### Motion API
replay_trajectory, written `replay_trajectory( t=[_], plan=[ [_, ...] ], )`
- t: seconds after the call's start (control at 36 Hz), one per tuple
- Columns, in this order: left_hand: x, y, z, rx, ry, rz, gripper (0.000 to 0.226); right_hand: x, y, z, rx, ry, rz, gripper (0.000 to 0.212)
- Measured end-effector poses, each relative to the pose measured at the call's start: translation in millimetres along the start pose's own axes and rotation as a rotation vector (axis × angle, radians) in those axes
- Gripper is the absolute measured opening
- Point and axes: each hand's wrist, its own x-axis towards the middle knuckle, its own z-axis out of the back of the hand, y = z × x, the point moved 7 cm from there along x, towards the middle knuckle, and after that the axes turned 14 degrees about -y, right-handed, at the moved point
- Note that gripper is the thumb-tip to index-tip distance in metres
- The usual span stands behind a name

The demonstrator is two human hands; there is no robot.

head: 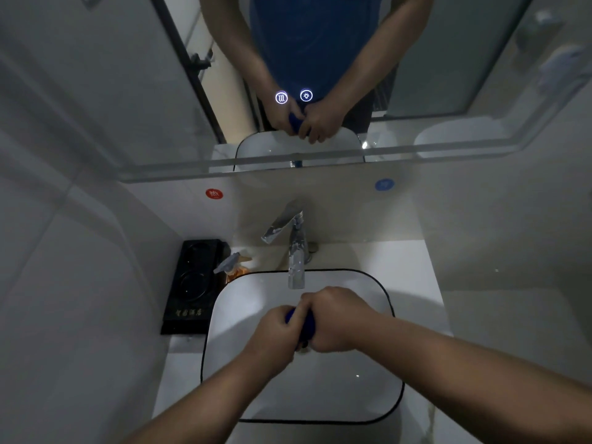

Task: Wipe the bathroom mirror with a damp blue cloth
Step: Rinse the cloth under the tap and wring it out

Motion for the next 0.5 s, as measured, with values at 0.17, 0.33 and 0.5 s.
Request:
replay_trajectory(
  t=[0.17,0.33,0.5],
  plan=[
    [-1.7,3.2,10.6,0.09,-0.045,-0.206,0.063,-7.8,5.7,-12.1,0.156,0.065,-0.125,0.029],
    [-7.5,19.5,9.0,0.019,-0.039,-0.149,0.065,-9.7,6.9,-22.2,0.15,0.164,-0.105,0.031],
    [-5.1,4.2,1.4,-0.055,0.111,0.129,0.069,-1.8,-1.4,-4.1,0.048,0.156,-0.047,0.041]
  ],
)
